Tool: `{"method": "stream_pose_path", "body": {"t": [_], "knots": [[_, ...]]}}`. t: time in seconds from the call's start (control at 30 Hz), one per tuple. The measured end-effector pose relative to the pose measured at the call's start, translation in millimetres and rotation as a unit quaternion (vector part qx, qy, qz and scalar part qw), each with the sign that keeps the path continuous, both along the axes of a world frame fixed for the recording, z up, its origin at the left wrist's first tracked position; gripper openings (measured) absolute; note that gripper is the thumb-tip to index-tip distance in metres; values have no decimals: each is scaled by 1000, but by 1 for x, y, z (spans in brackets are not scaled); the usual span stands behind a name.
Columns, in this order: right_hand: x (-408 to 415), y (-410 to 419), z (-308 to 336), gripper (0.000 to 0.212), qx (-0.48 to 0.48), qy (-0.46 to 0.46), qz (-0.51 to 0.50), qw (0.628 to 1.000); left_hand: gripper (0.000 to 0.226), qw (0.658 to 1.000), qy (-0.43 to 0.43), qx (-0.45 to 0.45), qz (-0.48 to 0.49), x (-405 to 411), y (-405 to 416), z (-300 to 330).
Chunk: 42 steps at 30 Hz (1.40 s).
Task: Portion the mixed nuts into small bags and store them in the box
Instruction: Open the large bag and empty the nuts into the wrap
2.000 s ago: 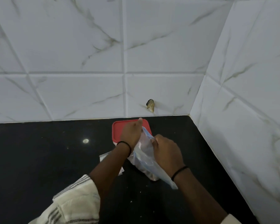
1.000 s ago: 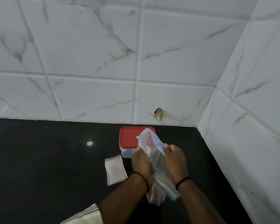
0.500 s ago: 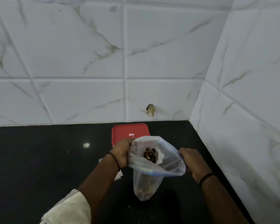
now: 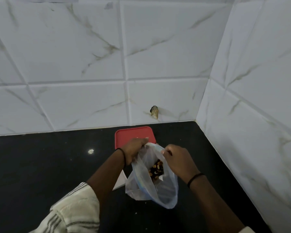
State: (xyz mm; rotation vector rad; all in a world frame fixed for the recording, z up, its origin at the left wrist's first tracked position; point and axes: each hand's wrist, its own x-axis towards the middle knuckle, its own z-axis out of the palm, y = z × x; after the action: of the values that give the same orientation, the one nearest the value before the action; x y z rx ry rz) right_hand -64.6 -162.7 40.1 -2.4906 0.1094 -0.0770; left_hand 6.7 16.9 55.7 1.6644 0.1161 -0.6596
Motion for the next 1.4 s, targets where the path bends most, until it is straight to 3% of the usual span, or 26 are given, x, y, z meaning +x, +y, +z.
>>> {"method": "stream_pose_path", "body": {"t": [0.13,0.27,0.33,0.47,0.6,0.7,0.83,0.9,1.03,1.17,1.23,1.4], "knots": [[5,4,-3,23,23,22,-69,997,39,984,-152,93,-9,1,-5,-4],[11,2,-4,25,49,48,-151,986,45,949,-258,154,101,-1,6,-11],[11,1,-5,26,55,50,-175,982,45,940,-249,209,100,-7,16,-27],[12,4,-7,27,53,53,-189,979,53,948,-145,283,-10,-29,29,-54],[8,20,-5,26,30,48,-170,984,32,944,-127,302,-44,-45,16,-66],[3,29,-2,23,30,33,-138,989,19,968,-70,242,-3,-50,7,-70],[-6,39,-5,26,35,6,-112,993,14,992,64,62,90,-54,-4,-59],[-9,44,-8,30,60,-8,-112,992,11,979,131,-57,148,-55,-8,-47],[-12,57,-10,36,149,20,-113,982,23,915,224,-247,227,-59,-19,-27],[-4,34,5,29,361,87,-167,913,37,877,253,-346,218,-51,1,-21],[-2,-1,11,31,514,110,-211,824,32,885,221,-352,212,-40,27,-22],[-3,-25,-7,22,583,147,-267,753,21,917,200,-315,140,-30,38,-19]]}}
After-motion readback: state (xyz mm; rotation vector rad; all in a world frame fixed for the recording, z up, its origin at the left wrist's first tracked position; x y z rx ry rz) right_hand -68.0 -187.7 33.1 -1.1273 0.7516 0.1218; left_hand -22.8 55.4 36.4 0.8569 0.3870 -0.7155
